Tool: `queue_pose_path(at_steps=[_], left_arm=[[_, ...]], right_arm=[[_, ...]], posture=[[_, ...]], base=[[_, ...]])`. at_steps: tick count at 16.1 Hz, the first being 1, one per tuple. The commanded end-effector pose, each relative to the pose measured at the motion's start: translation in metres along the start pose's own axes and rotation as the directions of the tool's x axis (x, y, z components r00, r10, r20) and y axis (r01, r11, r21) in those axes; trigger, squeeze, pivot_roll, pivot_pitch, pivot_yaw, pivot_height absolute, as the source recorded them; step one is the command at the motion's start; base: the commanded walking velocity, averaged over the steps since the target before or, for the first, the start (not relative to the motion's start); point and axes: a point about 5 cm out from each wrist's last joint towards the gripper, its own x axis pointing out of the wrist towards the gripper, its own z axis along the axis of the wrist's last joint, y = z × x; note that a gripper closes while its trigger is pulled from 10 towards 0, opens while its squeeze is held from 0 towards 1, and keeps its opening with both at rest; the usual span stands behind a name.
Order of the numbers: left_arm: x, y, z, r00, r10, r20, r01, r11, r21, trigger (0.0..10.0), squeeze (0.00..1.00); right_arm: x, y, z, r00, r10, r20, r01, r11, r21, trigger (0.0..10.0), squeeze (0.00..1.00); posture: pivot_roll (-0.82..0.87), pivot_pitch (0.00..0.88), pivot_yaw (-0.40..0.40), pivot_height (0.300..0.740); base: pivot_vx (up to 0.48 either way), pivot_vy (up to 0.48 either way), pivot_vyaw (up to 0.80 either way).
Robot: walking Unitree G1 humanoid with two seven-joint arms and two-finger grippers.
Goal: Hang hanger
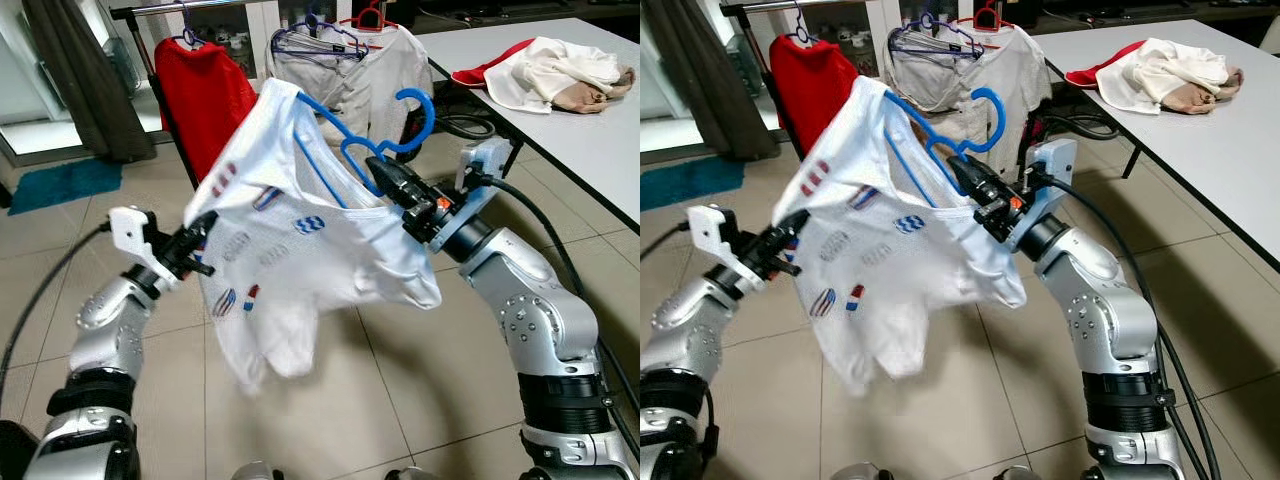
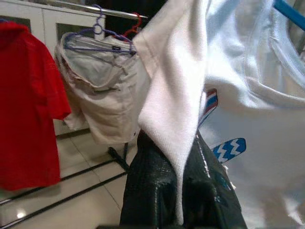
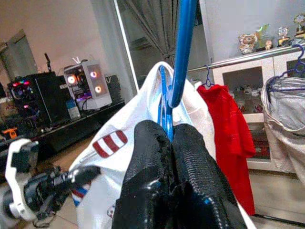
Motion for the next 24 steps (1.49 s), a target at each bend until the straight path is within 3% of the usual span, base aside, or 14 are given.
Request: queue_pose_path(at_steps=[1, 5, 9, 11, 13, 14, 15, 16, 19, 20, 21, 22, 24], left_arm=[[-0.001, 0.007, 0.009, 1.0, 0.016, 0.005, -0.016, 0.999, 0.039, 10.0, 1.0], [-0.012, 0.012, 0.005, 0.996, -0.042, -0.078, 0.045, 0.998, 0.037, 10.0, 1.0], [-0.024, 0.011, 0.005, 0.954, -0.215, -0.21, 0.226, 0.974, 0.026, 10.0, 1.0], [-0.018, 0.011, 0.033, 0.944, -0.297, -0.142, 0.305, 0.952, 0.032, 10.0, 1.0], [0.002, 0.007, 0.082, 0.893, -0.441, -0.093, 0.448, 0.891, 0.078, 10.0, 1.0], [0.005, 0.006, 0.09, 0.878, -0.468, -0.1, 0.477, 0.875, 0.089, 10.0, 1.0], [0.012, 0.002, 0.108, 0.817, -0.556, -0.153, 0.573, 0.812, 0.108, 10.0, 1.0], [0.013, 0.001, 0.114, 0.79, -0.587, -0.179, 0.609, 0.785, 0.112, 10.0, 1.0], [0.025, -0.019, 0.129, 0.577, -0.732, -0.362, 0.8, 0.596, 0.069, 10.0, 1.0], [0.028, -0.026, 0.127, 0.517, -0.744, -0.424, 0.834, 0.549, 0.054, 10.0, 0.83], [0.03, -0.027, 0.127, 0.496, -0.734, -0.464, 0.843, 0.535, 0.053, 10.0, 0.0], [0.03, -0.027, 0.126, 0.492, -0.727, -0.479, 0.844, 0.533, 0.057, 10.0, 0.0], [0.034, -0.015, 0.14, 0.528, -0.667, -0.526, 0.824, 0.552, 0.126, 10.0, 0.0]], right_arm=[[0.006, 0.003, 0.005, 1.0, 0.026, 0.018, -0.026, 0.999, -0.02, 10.0, 0.0], [0.008, 0.002, 0.006, 1.0, 0.013, -0.017, -0.016, 0.99, -0.138, 10.0, 0.0], [0.008, -0.002, 0.009, 1.0, -0.002, -0.025, -0.003, 0.98, -0.197, 10.0, 0.0], [0.007, -0.001, 0.008, 0.998, 0.036, -0.057, -0.049, 0.971, -0.233, 10.0, 0.0], [0.006, 0.003, 0.007, 0.982, 0.135, -0.134, -0.169, 0.943, -0.286, 10.0, 0.0], [0.005, 0.003, 0.007, 0.976, 0.154, -0.152, -0.193, 0.936, -0.294, 10.0, 0.0], [0.004, 0.004, 0.007, 0.956, 0.208, -0.207, -0.267, 0.909, -0.32, 10.0, 0.0], [0.003, 0.005, 0.007, 0.947, 0.227, -0.227, -0.294, 0.898, -0.328, 10.0, 0.0], [0.002, 0.009, 0.011, 0.884, 0.33, -0.33, -0.44, 0.826, -0.353, 10.0, 0.0], [0.001, 0.012, 0.012, 0.862, 0.361, -0.356, -0.482, 0.802, -0.354, 10.0, 0.0], [0.001, 0.014, 0.012, 0.85, 0.378, -0.368, -0.504, 0.788, -0.353, 10.0, 0.0], [0.002, 0.015, 0.012, 0.846, 0.382, -0.372, -0.51, 0.784, -0.353, 10.0, 0.0], [-0.001, 0.018, 0.014, 0.806, 0.423, -0.415, -0.57, 0.743, -0.35, 10.0, 0.0]], posture=[[-0.04, 0.0, 0.09, 0.74], [-0.04, 0.0, 0.094, 0.74], [-0.04, 0.0, 0.095, 0.74], [-0.03, 0.0, 0.091, 0.74], [-0.02, 0.0, 0.09, 0.74], [-0.02, 0.0, 0.09, 0.74], [-0.02, 0.0, 0.091, 0.74], [-0.02, 0.0, 0.091, 0.74], [-0.01, 0.0, 0.098, 0.74], [-0.01, 0.0, 0.1, 0.74], [-0.01, 0.0, 0.102, 0.74], [-0.01, 0.0, 0.102, 0.74], [-0.02, 0.0, 0.11, 0.74]], base=[[0.0, 0.0, 0.0], [0.0, 0.0, 0.0], [0.0, 0.0, 0.0], [0.0, 0.0, 0.0], [0.0, 0.0, 0.0], [0.0, 0.0, 0.0], [0.0, 0.0, 0.0], [0.0, 0.0, 0.0], [0.0, 0.0, 0.0], [0.0, 0.0, 0.0], [0.0, 0.0, 0.0], [0.0, 0.0, 0.0], [0.0, 0.0, 0.0]])
